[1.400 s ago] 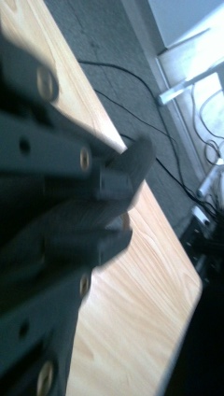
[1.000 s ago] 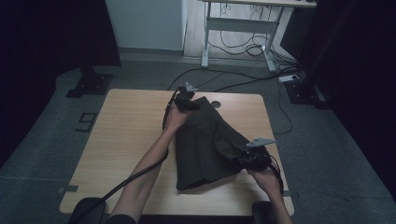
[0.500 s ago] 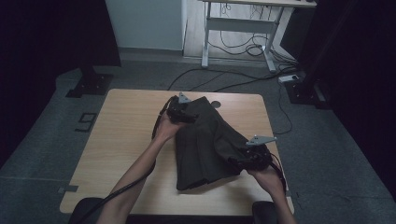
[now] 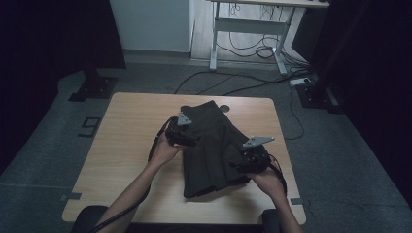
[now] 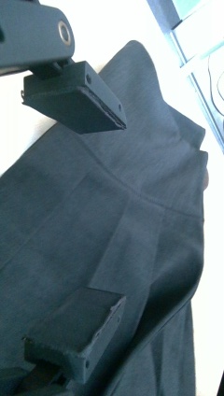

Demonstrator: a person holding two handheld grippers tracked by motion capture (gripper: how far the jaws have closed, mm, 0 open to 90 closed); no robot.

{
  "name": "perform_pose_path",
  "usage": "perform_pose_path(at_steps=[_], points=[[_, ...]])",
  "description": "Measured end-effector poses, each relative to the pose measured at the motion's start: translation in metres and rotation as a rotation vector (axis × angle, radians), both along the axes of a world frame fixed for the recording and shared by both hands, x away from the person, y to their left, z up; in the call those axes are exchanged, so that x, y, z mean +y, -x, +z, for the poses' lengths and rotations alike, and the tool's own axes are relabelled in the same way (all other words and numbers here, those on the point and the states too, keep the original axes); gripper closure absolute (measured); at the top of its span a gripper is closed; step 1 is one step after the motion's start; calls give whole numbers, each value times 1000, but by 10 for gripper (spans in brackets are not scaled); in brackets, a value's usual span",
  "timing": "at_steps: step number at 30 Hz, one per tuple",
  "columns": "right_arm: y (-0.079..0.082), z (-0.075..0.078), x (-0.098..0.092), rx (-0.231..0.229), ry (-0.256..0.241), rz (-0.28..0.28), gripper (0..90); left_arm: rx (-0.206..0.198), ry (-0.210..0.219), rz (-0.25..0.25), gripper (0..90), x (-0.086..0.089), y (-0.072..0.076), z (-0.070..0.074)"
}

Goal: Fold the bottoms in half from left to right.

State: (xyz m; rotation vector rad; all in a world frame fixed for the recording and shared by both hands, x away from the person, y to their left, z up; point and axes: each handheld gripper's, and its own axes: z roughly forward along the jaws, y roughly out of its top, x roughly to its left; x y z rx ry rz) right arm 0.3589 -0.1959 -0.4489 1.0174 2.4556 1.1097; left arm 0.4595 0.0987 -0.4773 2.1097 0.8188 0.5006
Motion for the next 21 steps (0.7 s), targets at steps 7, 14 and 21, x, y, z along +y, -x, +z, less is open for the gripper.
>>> perform_pose_path(at_steps=[7, 14, 21], points=[[-13, -38, 26, 62, 52, -10, 349, -1, -8, 0, 144, 10, 16, -9], [-19, -70, 37, 114, 157, -67, 739, 10, 8, 18, 146, 22, 24, -13], [-14, -48, 26, 92, 137, -89, 879, 8, 5, 26, 147, 27, 28, -14]])
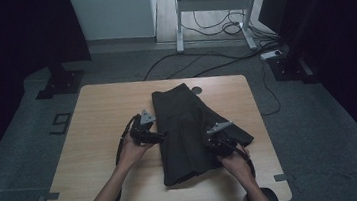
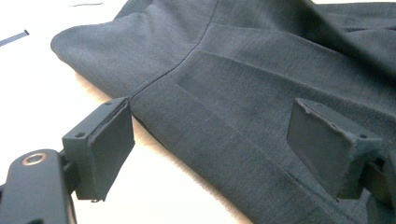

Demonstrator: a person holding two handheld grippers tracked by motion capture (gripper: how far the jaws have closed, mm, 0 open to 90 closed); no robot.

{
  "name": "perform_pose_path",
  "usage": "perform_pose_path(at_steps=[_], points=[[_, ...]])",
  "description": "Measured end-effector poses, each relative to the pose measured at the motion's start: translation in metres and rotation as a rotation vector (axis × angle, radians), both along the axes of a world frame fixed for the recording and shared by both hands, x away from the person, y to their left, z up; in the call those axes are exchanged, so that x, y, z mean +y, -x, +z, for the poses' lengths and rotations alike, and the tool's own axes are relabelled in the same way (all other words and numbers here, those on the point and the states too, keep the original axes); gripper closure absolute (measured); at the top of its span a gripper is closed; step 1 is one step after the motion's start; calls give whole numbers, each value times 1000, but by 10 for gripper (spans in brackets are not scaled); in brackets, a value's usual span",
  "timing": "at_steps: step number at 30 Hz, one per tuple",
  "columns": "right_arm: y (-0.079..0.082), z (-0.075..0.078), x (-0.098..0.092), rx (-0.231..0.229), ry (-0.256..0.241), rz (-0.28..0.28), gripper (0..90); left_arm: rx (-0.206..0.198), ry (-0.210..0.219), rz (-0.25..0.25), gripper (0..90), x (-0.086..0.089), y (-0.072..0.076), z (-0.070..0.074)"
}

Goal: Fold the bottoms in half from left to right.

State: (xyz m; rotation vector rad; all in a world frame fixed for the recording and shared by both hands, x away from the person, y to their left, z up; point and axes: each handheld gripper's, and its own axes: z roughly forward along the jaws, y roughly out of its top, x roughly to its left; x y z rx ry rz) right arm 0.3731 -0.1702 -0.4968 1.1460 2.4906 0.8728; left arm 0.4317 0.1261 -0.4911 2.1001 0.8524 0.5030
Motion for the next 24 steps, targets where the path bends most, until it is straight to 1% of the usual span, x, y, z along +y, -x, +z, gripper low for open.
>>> perform_pose_path(at_steps=[3, 5, 6, 8, 10, 13, 15, 19, 21, 22, 24], points=[[0, 24, -13, -55, -12, -20, 879, -4, 2, -3, 148, 0, 2, 1], [-2, 37, -25, -83, -2, -46, 880, -8, -3, -5, 148, -1, 4, 3], [-4, 42, -32, -90, 2, -66, 880, -11, -3, -6, 148, -1, 4, 3], [-10, 48, -46, -97, 8, -103, 880, -14, -3, -10, 148, -1, 7, 5], [-17, 48, -61, -94, 21, -144, 880, -16, -4, -13, 148, -2, 9, 6], [-28, 38, -80, -72, 30, -199, 880, -13, 0, -17, 149, -2, 11, 7], [-34, 27, -90, -55, 29, -216, 880, -3, 9, -20, 149, -4, 13, 5], [-45, 2, -103, -19, 15, -233, 879, 17, -10, -33, 149, -9, 17, -4], [-48, -9, -107, -7, -1, -229, 871, 25, -21, -37, 148, -12, 19, -9], [-50, -14, -109, -3, -8, -227, 832, 34, -20, -42, 148, -13, 20, -12], [-52, -22, -111, 4, -7, -230, 679, 50, -24, -47, 148, -15, 23, -18]])
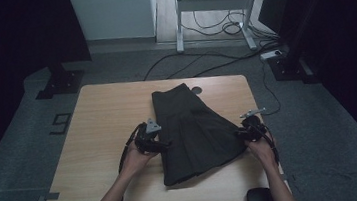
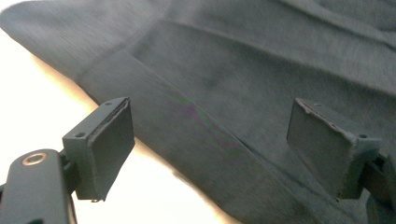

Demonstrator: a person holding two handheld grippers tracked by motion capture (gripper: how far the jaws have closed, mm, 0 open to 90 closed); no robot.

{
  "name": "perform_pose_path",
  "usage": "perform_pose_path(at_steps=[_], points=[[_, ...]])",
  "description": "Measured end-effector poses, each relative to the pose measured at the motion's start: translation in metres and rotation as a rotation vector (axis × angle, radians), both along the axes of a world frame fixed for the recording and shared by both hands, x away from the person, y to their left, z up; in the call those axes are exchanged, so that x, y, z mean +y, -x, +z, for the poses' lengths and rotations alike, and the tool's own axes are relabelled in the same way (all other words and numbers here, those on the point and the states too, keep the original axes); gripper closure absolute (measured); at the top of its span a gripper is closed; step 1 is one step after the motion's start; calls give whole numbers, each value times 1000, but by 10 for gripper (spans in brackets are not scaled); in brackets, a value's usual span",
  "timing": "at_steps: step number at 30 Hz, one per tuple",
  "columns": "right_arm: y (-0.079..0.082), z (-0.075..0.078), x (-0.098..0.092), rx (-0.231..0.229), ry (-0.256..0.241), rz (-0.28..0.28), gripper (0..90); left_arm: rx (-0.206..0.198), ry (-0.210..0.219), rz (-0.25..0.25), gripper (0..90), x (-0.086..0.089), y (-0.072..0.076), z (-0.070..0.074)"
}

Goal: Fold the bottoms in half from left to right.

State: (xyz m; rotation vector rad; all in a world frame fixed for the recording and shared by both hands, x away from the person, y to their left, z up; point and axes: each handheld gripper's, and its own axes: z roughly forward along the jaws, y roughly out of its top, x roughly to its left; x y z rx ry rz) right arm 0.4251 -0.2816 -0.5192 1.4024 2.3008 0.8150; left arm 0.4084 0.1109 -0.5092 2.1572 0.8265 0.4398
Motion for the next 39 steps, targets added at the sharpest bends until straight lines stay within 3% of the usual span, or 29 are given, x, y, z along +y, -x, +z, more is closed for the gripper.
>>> perform_pose_path(at_steps=[3, 5, 8, 12, 19, 27, 30, 33, 37, 39], points=[[-2, -10, -3, -10, 22, -16, 508, 27, -9, -14, 147, -4, 4, -10], [-3, -14, -6, -19, 14, -26, 463, 41, -29, -21, 145, -7, 7, -17], [-2, -16, -9, -6, -28, -35, 481, 71, -40, -15, 145, -10, 8, -27], [5, -16, -6, 11, -46, -3, 534, 93, -25, -5, 145, -5, 5, -32], [32, -14, 15, 20, -19, 91, 539, 90, -57, 22, 144, 16, 4, -30], [66, -11, 54, 14, 40, 214, 538, 88, -77, 79, 146, 45, 4, -29], [72, -11, 63, 12, 36, 230, 537, 86, -63, 98, 147, 54, 5, -30], [75, -11, 66, 10, 40, 219, 466, 112, -34, 107, 147, 58, 4, -32], [73, -1, 66, 8, 94, 205, 350, 108, -56, 102, 155, 59, 2, -19], [70, 11, 64, -16, 40, 193, 313, 102, -33, 103, 155, 61, -2, -10]])
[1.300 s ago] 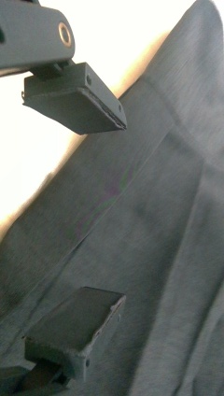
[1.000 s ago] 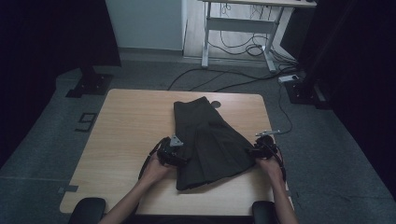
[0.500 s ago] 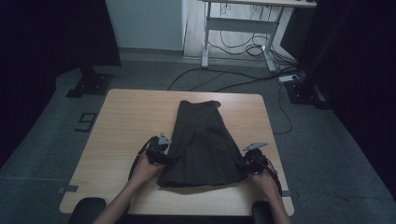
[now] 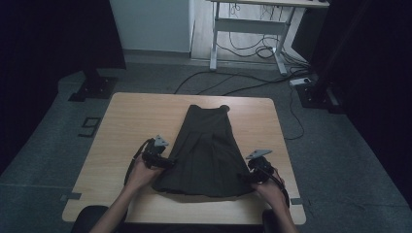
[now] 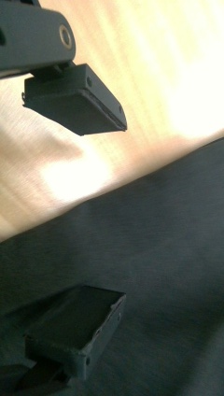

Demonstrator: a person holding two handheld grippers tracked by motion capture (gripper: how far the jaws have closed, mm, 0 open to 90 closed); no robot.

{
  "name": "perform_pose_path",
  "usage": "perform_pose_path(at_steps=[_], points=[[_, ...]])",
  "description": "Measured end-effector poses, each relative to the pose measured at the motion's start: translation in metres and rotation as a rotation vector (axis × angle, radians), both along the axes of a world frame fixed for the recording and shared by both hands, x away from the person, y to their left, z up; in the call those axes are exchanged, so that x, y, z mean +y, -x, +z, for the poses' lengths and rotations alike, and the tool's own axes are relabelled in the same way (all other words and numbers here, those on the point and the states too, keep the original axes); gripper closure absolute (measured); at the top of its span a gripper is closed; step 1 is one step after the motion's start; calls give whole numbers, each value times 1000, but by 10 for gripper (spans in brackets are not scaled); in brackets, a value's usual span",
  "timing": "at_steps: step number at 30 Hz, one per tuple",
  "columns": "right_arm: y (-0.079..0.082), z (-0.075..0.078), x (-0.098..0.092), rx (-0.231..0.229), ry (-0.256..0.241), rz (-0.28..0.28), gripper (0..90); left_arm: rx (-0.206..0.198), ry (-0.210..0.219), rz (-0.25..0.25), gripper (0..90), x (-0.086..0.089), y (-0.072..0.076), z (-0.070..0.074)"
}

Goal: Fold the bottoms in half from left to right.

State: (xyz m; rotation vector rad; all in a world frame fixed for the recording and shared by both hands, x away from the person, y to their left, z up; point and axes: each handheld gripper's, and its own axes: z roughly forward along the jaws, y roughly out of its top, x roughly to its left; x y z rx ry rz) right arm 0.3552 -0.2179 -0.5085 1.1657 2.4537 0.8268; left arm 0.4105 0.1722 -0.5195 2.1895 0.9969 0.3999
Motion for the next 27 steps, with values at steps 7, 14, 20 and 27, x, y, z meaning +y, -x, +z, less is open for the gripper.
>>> perform_pose_path(at_steps=[7, 14, 20, 27], points=[[-30, 25, 15, -84, -79, -7, 198, -14, 51, 1, 158, -11, -24, 16], [-66, 1, 33, -64, -73, -64, 195, 0, 12, 16, 156, -29, -40, -6], [-82, -24, 29, -40, -2, -134, 215, 30, -8, 23, 177, -29, -46, -22], [-72, -33, 24, -35, -70, -128, 285, 33, 24, 43, 192, -25, -38, -26]])
